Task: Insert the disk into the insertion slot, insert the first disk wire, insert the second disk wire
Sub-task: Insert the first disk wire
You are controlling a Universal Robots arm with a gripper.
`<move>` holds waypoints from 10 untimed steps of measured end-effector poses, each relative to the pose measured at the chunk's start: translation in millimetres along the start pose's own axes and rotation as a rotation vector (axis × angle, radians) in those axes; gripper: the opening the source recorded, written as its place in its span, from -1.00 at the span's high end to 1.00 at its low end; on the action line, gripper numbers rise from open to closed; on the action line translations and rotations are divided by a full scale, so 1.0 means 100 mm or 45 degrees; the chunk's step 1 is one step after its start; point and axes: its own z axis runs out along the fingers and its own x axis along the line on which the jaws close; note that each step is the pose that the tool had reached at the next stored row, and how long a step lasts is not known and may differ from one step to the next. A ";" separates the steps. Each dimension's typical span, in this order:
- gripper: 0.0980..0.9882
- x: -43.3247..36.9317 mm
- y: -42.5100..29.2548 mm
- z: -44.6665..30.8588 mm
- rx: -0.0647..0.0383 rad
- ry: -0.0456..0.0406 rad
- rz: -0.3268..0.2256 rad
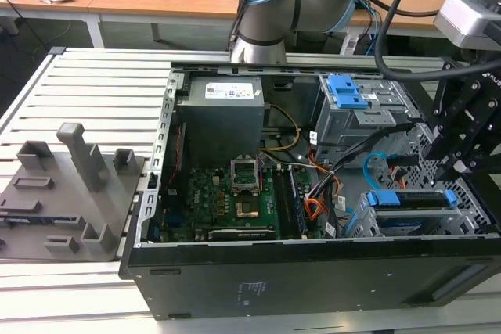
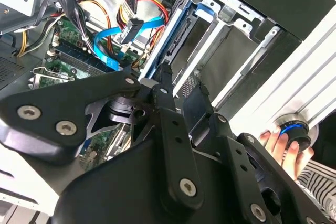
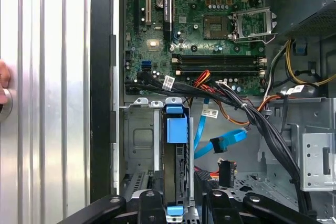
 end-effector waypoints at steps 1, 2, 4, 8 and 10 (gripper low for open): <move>0.41 0.000 0.000 0.000 0.000 0.000 0.000; 0.41 0.000 0.000 -0.002 0.000 0.000 0.000; 0.41 -0.005 0.000 -0.004 0.000 0.001 0.000; 0.41 -0.069 0.001 -0.003 0.000 0.000 0.000; 0.41 -0.108 0.001 -0.003 0.000 0.000 -0.001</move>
